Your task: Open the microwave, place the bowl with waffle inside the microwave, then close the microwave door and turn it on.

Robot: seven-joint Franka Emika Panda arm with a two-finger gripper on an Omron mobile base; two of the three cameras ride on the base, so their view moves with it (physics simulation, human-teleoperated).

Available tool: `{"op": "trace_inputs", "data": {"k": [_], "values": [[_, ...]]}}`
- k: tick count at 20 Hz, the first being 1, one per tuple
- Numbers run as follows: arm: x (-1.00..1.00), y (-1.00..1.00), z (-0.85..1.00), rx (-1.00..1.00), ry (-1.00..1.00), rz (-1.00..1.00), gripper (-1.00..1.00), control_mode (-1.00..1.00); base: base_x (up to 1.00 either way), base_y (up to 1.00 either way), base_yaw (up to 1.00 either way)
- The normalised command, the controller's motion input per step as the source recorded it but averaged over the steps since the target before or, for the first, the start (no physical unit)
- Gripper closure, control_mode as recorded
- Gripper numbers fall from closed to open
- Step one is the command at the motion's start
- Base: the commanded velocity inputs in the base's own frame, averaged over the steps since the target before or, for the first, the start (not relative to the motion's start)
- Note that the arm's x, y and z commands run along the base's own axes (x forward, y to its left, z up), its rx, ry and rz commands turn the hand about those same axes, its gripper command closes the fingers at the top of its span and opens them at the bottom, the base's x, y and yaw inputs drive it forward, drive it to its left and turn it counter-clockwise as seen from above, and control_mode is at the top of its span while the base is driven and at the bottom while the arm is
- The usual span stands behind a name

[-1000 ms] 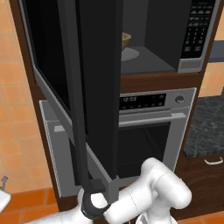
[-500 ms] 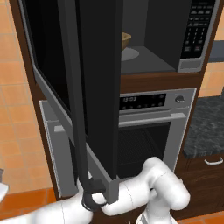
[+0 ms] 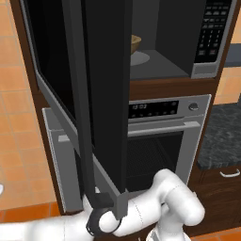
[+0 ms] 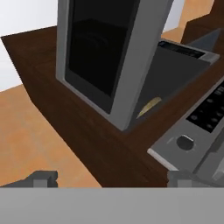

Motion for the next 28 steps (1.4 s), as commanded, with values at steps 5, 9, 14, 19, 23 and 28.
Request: {"op": "trace_inputs", "data": {"k": [5, 9, 14, 19, 23, 28], "values": [[-0.04, 0.04, 0.43, 0.14, 0.06, -0.40, -1.00, -1.00, 0.00, 0.00, 0.00], [-0.08, -0.11, 0.30, 0.16, 0.12, -0.45, -1.00, -1.00, 0.00, 0.00, 0.00], [-0.04, -0.23, 0.28, 0.15, 0.16, -0.43, -1.00, -1.00, 0.00, 0.00, 0.00], [0.00, -0.10, 0.57, 0.11, 0.16, -0.35, -1.00, -1.00, 0.00, 0.00, 0.00], [-0.12, 0.00, 0.60, 0.10, 0.19, -0.29, -1.00, -1.00, 0.00, 0.00, 0.00], [-0.74, -0.30, 0.20, 0.19, 0.21, -0.41, -1.00, -1.00, 0.00, 0.00, 0.00]]}}
